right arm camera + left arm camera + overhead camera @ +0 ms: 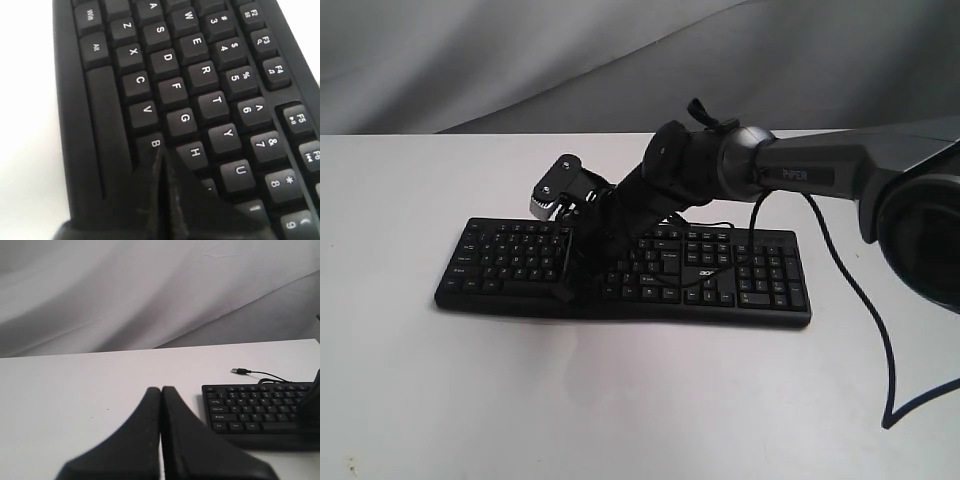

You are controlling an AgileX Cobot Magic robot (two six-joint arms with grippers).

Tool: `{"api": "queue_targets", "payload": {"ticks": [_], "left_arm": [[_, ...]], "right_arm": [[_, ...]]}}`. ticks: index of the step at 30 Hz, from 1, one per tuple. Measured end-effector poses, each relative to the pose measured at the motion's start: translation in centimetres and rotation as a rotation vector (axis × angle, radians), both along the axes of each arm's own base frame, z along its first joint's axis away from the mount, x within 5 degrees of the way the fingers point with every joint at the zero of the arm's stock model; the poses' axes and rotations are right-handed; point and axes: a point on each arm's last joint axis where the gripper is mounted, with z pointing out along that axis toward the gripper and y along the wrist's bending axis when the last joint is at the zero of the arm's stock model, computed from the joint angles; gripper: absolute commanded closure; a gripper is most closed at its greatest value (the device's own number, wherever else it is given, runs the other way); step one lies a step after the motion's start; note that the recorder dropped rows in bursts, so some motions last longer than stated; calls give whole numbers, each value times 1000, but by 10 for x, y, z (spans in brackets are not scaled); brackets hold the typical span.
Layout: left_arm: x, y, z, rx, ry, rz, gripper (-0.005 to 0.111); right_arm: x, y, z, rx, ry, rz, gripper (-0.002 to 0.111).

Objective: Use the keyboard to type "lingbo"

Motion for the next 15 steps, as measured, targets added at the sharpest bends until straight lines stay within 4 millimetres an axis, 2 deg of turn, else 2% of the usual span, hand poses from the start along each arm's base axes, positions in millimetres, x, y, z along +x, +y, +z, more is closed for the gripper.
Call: {"api": "queue_targets", "payload": {"ticks": [9, 11, 15], "left_arm": [[0, 0, 0, 0, 0, 0, 106], [0, 0, 0, 0, 0, 0, 106], [0, 0, 0, 0, 0, 0, 106]], "right_arm": [[12, 19, 36, 46, -119, 17, 108], [14, 23, 36, 51, -117, 15, 108], [17, 26, 23, 42, -87, 12, 108]]}}
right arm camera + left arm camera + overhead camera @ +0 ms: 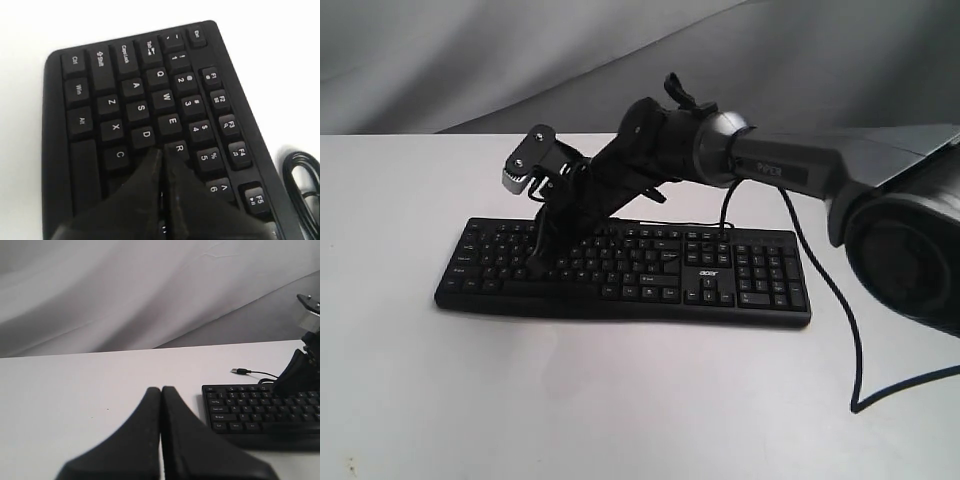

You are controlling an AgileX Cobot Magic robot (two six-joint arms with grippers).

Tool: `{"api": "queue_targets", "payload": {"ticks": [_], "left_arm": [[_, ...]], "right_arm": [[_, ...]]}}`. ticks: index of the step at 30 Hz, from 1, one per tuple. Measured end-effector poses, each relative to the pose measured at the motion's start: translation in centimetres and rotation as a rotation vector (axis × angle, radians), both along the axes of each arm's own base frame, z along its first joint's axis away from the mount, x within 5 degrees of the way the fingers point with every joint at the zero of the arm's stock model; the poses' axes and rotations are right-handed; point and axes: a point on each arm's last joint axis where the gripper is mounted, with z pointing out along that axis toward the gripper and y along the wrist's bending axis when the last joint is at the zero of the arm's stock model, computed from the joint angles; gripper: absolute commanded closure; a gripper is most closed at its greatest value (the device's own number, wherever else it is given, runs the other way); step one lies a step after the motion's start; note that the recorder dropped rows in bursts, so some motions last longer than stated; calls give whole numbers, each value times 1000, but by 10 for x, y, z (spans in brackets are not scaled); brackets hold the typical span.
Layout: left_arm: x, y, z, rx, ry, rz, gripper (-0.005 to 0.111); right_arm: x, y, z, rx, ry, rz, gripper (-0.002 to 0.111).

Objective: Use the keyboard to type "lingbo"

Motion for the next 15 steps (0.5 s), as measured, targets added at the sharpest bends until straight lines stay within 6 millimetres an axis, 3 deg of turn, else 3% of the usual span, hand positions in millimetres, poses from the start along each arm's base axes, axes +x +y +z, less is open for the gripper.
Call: {"api": "queue_targets", "payload": {"ticks": [3, 15], "left_arm": [[0, 0, 0, 0, 0, 0, 106], [0, 0, 0, 0, 0, 0, 106]], "right_arm": [[0, 0, -11, -19, 20, 1, 108], [0, 0, -20, -31, 39, -3, 108]]}}
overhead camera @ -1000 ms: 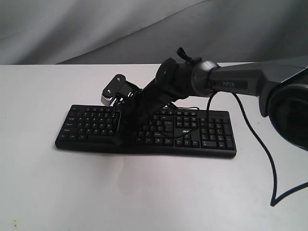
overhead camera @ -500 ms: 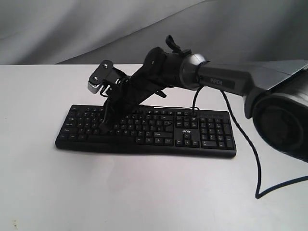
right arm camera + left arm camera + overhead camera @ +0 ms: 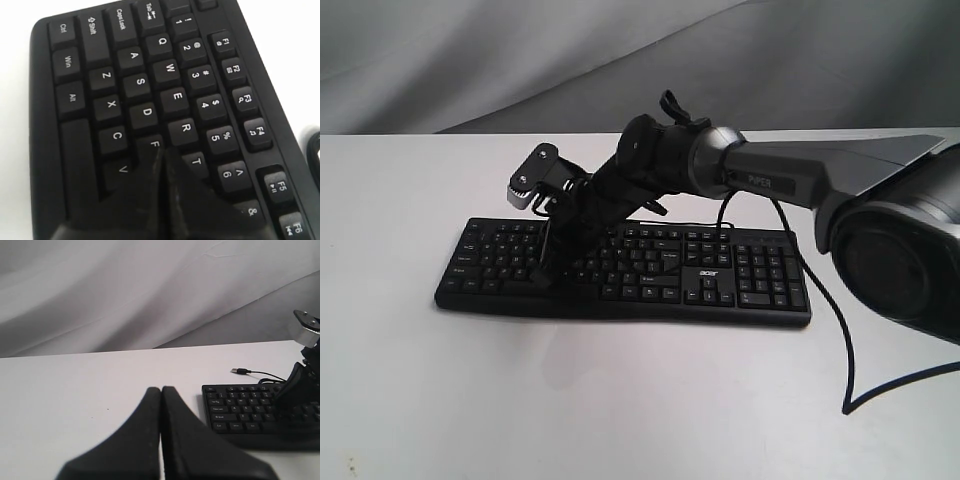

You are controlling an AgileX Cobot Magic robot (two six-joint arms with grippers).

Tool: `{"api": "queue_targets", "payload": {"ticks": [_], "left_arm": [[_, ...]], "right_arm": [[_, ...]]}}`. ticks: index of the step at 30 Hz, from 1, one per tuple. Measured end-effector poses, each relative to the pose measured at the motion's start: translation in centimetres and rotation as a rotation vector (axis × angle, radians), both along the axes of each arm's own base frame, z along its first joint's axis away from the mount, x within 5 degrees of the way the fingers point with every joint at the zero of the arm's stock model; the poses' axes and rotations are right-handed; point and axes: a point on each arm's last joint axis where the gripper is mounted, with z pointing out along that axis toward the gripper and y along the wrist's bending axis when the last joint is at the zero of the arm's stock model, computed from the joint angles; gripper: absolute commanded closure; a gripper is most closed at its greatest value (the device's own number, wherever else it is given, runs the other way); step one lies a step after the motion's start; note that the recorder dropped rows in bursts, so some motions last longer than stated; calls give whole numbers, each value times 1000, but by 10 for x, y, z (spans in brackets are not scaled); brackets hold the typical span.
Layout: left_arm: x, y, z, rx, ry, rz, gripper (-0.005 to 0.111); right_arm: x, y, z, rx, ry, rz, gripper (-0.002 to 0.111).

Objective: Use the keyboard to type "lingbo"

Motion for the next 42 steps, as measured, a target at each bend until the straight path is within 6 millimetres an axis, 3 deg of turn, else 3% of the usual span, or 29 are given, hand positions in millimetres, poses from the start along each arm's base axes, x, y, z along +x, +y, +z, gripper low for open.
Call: {"api": "queue_targets", "payload": {"ticks": [9, 16, 42], "left_arm": [[0, 0, 0, 0, 0, 0, 106], [0, 0, 0, 0, 0, 0, 106], [0, 0, 0, 0, 0, 0, 106]], "right_arm": [[1, 0, -4, 0, 16, -10, 108], [-4, -2, 13, -10, 40, 22, 108], [-8, -3, 1, -37, 99, 26, 108]]}}
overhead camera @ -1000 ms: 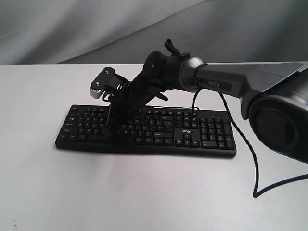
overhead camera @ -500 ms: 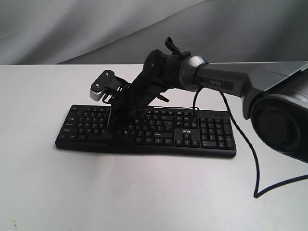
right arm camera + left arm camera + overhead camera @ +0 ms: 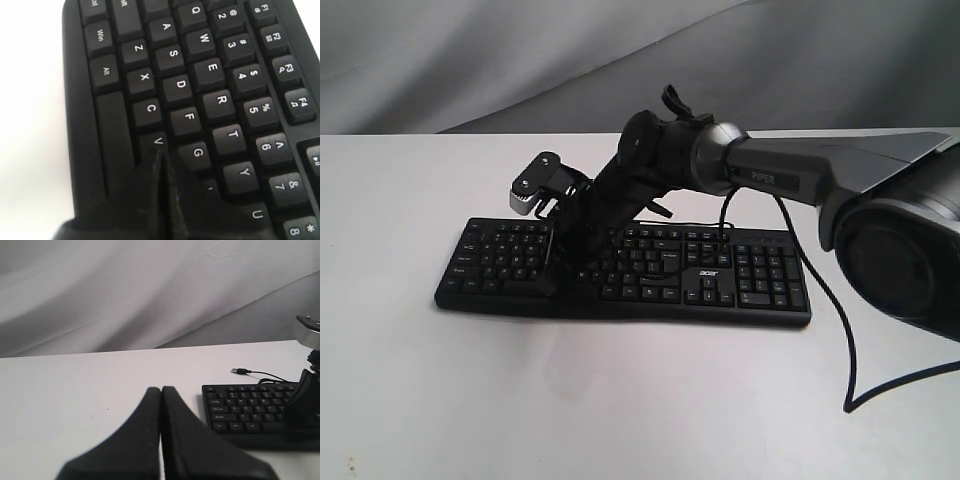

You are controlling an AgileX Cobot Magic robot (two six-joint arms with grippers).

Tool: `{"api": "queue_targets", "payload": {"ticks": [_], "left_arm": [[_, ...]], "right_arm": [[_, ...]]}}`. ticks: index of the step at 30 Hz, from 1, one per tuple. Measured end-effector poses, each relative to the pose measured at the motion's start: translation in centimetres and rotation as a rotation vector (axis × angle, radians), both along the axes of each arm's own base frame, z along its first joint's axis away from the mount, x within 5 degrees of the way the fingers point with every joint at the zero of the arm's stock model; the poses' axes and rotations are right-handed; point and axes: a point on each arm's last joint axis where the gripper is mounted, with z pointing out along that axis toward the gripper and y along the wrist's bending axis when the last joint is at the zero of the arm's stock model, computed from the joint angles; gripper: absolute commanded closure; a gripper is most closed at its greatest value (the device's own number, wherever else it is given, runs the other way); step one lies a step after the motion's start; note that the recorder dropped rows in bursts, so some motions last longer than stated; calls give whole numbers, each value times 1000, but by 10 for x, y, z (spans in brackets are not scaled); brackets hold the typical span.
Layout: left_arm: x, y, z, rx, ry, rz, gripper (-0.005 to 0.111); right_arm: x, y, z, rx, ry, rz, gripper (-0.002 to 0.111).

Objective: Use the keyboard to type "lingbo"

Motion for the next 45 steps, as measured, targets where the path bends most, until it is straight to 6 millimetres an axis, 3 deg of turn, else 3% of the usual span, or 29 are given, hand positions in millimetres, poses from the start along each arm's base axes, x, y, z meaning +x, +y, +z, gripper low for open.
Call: {"api": "queue_targets", "payload": {"ticks": [5, 13, 24, 32, 45], "left_arm": [[0, 0, 0, 0, 0, 0, 106], [0, 0, 0, 0, 0, 0, 106], [0, 0, 0, 0, 0, 0, 106], [0, 0, 0, 0, 0, 0, 106], [0, 0, 0, 0, 0, 0, 106]], "right_arm": [[1, -2, 4, -5, -12, 2, 108], [16, -28, 42, -56, -100, -59, 108], [22, -49, 28, -98, -48, -104, 108], [18, -54, 14, -78, -11, -100, 108], [21, -55, 14, -69, -38, -103, 108]]}}
